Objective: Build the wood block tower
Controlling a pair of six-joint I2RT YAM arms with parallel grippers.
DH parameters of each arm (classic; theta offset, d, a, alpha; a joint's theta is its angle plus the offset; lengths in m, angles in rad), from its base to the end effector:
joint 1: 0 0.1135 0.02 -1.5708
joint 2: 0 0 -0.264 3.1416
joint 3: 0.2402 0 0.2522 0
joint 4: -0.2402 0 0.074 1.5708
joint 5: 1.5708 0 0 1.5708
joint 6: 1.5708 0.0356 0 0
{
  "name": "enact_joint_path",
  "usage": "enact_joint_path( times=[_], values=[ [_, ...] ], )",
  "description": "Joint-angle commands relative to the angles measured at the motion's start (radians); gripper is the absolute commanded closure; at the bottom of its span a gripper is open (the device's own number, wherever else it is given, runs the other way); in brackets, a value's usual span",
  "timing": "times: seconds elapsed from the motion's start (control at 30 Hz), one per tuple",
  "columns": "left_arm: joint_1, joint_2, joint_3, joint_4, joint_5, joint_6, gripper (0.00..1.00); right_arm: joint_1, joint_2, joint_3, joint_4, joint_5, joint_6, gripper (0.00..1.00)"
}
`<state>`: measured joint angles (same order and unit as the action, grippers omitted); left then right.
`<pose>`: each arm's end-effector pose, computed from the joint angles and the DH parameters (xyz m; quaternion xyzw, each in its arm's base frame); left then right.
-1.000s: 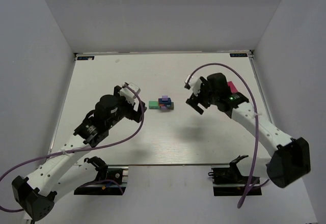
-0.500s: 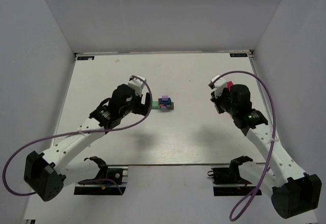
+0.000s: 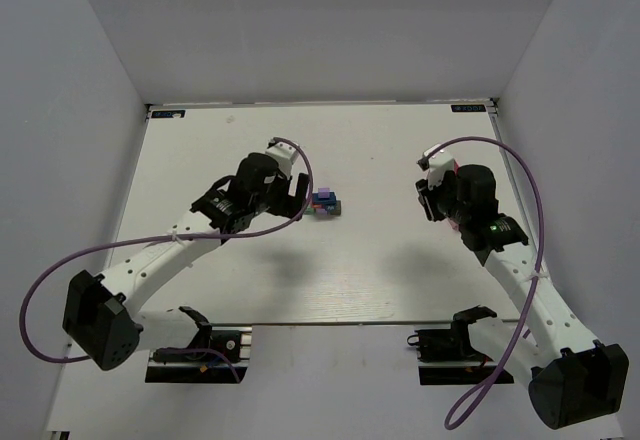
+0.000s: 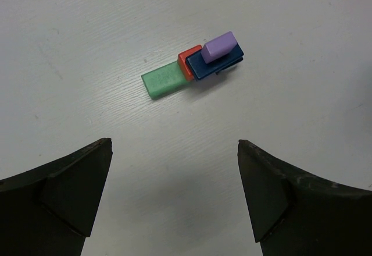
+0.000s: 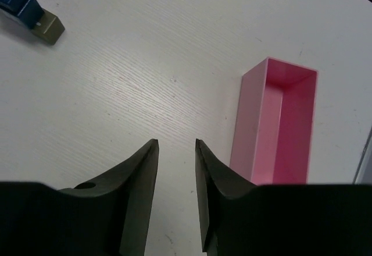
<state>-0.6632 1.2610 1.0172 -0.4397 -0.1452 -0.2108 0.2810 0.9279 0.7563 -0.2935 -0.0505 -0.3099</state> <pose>0.2210 -0.1661 0.2950 0.1717 0.8848 -0.1218 0.4156 0.2025 0.0603 0.2929 -0.2604 0.8100 0.0139 0.5252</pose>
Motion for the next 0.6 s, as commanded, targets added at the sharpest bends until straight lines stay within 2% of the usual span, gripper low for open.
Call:
enact_joint_path(
  times=[0.0,0.13,0.23,0.3,0.37,0.4,0.43,0.57],
  values=[
    [-0.004,-0.098,-0.009,0.028,0.067,0.151,0.01,-0.006,-0.012,0.029,-0.016,-0.058,-0.003,0.61],
    [0.005,-0.204,-0.148,0.106,0.021,0.162,0.05,-0.009,-0.020,0.014,0.004,-0.025,0.005,0.64],
    [0.017,-0.247,-0.180,0.121,0.021,0.172,0.10,-0.006,-0.011,0.006,0.010,-0.018,0.005,0.66],
    [0.017,-0.247,-0.180,0.111,0.039,0.194,0.21,-0.008,-0.012,0.002,0.014,-0.022,-0.001,0.66],
    [0.017,-0.258,-0.180,0.099,0.051,0.215,0.24,-0.009,-0.018,-0.002,0.020,-0.029,0.002,0.66],
    [0.017,-0.267,-0.180,0.099,0.052,0.228,0.30,-0.012,-0.023,-0.008,0.020,-0.034,-0.001,0.66],
    [0.017,-0.267,-0.180,0.087,0.052,0.252,0.32,-0.011,-0.034,-0.014,0.030,-0.052,-0.004,0.66],
    [0.017,-0.278,-0.189,0.065,0.030,0.272,0.45,-0.009,-0.055,-0.028,0.028,-0.109,-0.037,0.56]
  ],
)
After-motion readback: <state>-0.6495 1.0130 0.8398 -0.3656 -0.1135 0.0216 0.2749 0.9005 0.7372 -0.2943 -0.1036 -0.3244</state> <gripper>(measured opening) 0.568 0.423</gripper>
